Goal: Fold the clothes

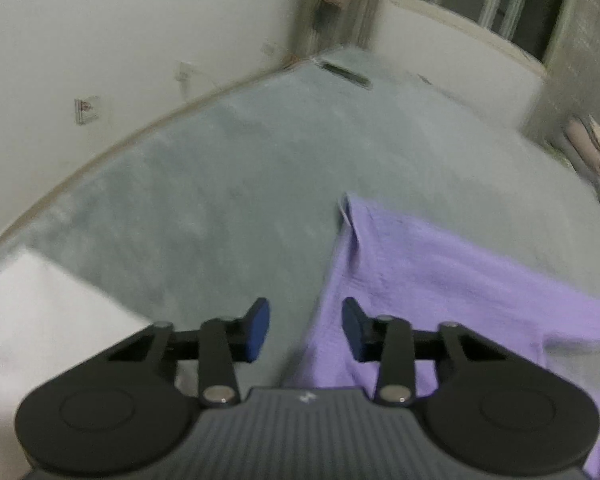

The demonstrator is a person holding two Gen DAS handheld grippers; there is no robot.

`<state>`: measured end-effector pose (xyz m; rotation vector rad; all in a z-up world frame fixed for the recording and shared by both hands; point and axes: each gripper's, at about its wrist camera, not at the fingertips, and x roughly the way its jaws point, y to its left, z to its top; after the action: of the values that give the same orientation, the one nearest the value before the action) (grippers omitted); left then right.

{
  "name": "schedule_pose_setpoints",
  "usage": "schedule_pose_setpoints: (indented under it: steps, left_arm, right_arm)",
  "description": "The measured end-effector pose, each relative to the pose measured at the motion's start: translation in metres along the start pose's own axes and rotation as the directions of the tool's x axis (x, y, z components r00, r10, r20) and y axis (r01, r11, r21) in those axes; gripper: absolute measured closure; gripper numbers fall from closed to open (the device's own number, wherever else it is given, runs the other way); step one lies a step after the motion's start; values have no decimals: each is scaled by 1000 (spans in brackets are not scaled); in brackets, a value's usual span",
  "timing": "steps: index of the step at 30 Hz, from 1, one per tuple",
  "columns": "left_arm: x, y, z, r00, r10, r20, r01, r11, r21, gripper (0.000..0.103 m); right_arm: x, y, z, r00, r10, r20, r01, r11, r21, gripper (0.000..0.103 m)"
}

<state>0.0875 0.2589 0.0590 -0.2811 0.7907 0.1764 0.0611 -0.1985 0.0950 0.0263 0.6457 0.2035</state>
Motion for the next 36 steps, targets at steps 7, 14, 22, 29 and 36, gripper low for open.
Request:
schedule_pose_setpoints:
  steps: [7,14,22,29,36]
  left_arm:
    - [19,-12,-22,997,66,-36,-60,987,149,74]
    - [8,-14,-25,999,42,-19,-40,994,98,100]
    - [-2,-9,-24,997,82,9,-82,991,110,100]
    - [1,-13,-21,992,124,18,-126,981,149,79]
    - [-8,-28,12,997,52,58,-59,990,127,68]
  right_arm:
    - [11,14,-32,995,43,-90,-47,998,-34,40]
    - [30,28,-48,983,84,-165,-103,989,-107,40]
    - [33,28,-49,981,86,-176,-108,988,-115,40]
    - [33,29,-50,977,89,-193,-114,986,-121,40]
    - [25,6,-36,986,92,-139,-108,988,-112,40]
